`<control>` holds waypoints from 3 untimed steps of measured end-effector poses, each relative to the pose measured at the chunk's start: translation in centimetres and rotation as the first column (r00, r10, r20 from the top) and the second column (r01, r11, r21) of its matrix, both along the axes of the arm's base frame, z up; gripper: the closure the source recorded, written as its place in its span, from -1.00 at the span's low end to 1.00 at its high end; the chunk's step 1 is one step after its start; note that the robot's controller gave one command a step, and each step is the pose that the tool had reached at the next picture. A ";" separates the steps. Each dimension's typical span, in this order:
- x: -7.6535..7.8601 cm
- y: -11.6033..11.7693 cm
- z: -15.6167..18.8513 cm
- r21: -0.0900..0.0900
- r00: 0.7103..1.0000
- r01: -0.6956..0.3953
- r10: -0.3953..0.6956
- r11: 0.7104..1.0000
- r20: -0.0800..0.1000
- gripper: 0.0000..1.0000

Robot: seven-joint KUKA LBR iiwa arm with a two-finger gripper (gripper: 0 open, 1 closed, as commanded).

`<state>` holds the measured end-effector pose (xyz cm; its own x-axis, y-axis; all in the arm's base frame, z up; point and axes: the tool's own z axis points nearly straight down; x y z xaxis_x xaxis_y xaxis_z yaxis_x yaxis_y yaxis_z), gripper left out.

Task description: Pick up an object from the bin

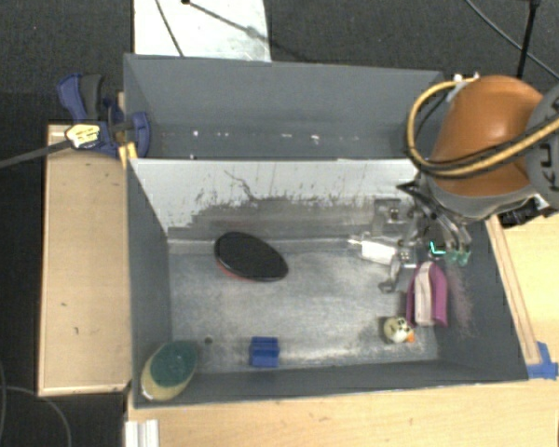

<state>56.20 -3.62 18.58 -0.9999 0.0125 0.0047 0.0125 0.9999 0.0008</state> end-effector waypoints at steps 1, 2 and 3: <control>-8.4 -6.5 -4.1 -0.002 0.995 -0.095 0.095 0.995 -0.002 -1.00; -4.8 -8.9 -10.1 -0.001 0.998 0.069 -0.069 0.998 0.005 -1.00; 0.8 -6.2 -11.6 0.000 0.975 0.221 -0.221 0.975 0.002 -1.00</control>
Offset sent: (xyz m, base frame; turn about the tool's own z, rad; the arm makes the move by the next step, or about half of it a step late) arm -0.0803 -0.0614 -0.0387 -0.1024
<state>57.03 -9.85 7.00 -0.9725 0.2329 0.0027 0.2329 0.9725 0.0010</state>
